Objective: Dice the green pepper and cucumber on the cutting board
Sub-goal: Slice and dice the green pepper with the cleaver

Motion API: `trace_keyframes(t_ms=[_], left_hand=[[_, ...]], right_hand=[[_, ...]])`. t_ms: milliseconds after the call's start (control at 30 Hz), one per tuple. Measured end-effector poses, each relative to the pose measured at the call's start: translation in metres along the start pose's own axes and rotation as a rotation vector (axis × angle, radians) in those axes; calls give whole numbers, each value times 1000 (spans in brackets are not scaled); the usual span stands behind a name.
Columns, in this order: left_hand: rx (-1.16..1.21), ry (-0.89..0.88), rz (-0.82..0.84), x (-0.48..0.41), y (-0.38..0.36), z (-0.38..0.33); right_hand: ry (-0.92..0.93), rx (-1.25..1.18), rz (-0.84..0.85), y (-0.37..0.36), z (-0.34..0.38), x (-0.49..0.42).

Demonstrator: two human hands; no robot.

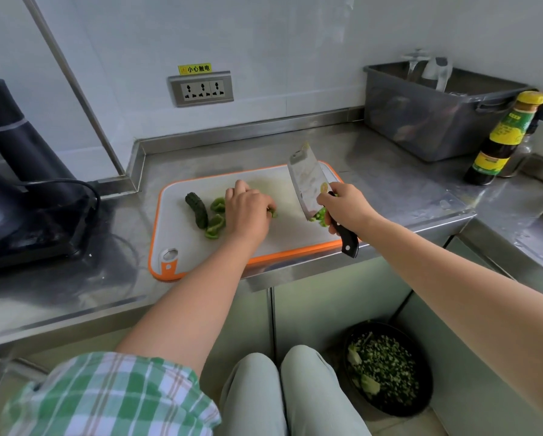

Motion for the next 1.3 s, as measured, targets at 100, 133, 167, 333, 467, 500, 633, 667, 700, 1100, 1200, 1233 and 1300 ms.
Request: trace_keyframes(t_ms=[100,133,167,333,467,500,633,667,700,1100,1200,1233,1300], left_hand=[[-13,-35,9,4,-2,3],[29,-23,-25,6,1,5],[106,0,-70,7,6,7],[969,276,125,-2,2,-14],[1020,371,93,-12,-12,-19],[1016,399,90,-11,-14,-18],[998,468,36,-10,-18,-16],[1017,471,20,-10,-18,-16],[1034,480,12,-10,-18,-15],[1115,502,-25,-6,-9,-13],[1092,498,-22,-4,-6,-10],[1086,497,-21,-3,-5,-10],[1085,490,-22,0,0,-9]], right_hand=[[45,140,-65,-3,4,1],[70,211,-94,-4,8,4],[103,297,-126,-5,13,6],[232,611,-196,-23,31,15],[293,617,-115,-34,26,18],[312,611,-89,-34,23,17],[342,534,-27,-28,19,18],[321,461,-27,-24,18,17],[291,381,-45,-17,15,13],[5,103,-123,3,-5,10],[111,159,-21,-4,11,15],[104,170,-3,-5,15,17],[48,218,-19,-5,13,16]])
Point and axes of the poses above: each hand's wrist, its own x-axis away from the middle knuckle, its own y-axis out of the back of the hand, z = x × y, the point moved 7 cm from there along -x, towards the middle knuckle, and after that the axes turned 8 degrees about z, right-handed, at the moved point
